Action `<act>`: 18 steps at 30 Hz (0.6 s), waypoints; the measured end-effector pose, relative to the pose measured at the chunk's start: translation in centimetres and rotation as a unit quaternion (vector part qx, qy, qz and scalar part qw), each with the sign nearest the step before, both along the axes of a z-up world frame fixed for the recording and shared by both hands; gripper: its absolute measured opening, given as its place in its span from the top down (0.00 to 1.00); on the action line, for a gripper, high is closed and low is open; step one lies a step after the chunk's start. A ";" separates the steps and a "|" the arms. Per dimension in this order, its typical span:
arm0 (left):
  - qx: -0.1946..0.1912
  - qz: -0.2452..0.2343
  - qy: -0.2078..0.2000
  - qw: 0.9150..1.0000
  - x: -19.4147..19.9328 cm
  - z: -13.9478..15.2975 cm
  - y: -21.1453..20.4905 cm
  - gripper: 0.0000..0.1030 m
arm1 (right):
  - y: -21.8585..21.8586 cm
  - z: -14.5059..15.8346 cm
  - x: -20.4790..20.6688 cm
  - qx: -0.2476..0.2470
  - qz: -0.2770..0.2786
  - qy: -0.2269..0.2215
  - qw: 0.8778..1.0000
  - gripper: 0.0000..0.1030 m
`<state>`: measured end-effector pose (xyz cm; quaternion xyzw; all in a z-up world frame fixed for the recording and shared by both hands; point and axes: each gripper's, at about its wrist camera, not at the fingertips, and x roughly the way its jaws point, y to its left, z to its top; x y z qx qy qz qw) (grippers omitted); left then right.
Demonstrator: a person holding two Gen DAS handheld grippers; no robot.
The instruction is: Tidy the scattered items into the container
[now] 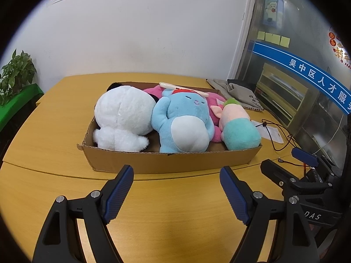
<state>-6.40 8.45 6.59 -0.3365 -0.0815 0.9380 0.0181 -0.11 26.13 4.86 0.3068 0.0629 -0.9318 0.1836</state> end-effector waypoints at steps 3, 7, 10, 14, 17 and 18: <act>-0.005 0.001 -0.005 1.000 -0.1 -0.4 -0.1 0.22 | 0.0 -0.2 -0.1 0.001 -0.001 0.000 1.000 0.00; -0.004 0.001 -0.010 1.000 -0.2 -0.7 -0.3 0.22 | 0.0 -0.4 -0.1 0.002 0.000 0.000 1.000 0.00; 0.006 0.000 -0.019 1.000 -0.2 -1.1 -0.4 0.22 | -0.1 -0.6 0.0 0.003 0.002 -0.003 1.000 0.00; 0.011 0.001 -0.026 1.000 -0.2 -1.5 -0.4 0.22 | 0.0 -1.0 0.2 0.003 0.000 -0.006 1.000 0.00; 0.009 -0.003 -0.027 1.000 0.0 -1.6 0.0 0.22 | 0.0 -1.1 0.3 0.003 0.001 -0.008 1.000 0.00; 0.010 -0.004 -0.026 1.000 0.1 -1.6 0.1 0.22 | 0.0 -1.1 0.4 0.003 0.001 -0.007 1.000 0.00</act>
